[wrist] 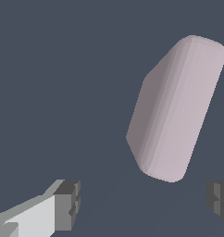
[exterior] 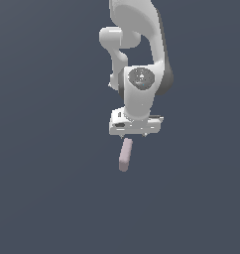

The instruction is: Pick up the object and move it to a goal position.

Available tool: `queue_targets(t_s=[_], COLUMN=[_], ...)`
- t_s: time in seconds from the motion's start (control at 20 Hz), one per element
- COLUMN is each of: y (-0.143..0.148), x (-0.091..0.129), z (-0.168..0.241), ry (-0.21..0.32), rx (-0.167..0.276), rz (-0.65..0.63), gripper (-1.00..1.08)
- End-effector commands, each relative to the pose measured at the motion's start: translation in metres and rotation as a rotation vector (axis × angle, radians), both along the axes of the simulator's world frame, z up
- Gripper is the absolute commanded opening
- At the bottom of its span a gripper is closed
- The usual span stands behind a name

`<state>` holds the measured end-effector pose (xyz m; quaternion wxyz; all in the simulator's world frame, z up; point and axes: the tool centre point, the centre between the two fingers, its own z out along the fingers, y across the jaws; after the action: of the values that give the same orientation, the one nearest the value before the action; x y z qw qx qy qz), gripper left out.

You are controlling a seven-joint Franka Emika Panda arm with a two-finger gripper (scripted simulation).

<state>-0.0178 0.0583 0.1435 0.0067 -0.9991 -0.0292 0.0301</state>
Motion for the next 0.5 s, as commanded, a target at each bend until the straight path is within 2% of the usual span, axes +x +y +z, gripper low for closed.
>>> queue_targets(t_s=[0.0, 0.45], y=[-0.001, -0.011], x=[0.001, 0.020], z=[0.000, 0.001], ry=[-0.001, -0.021], rx=[0.000, -0.007], rz=[-0.004, -0.108], gripper=[1.00, 1.00])
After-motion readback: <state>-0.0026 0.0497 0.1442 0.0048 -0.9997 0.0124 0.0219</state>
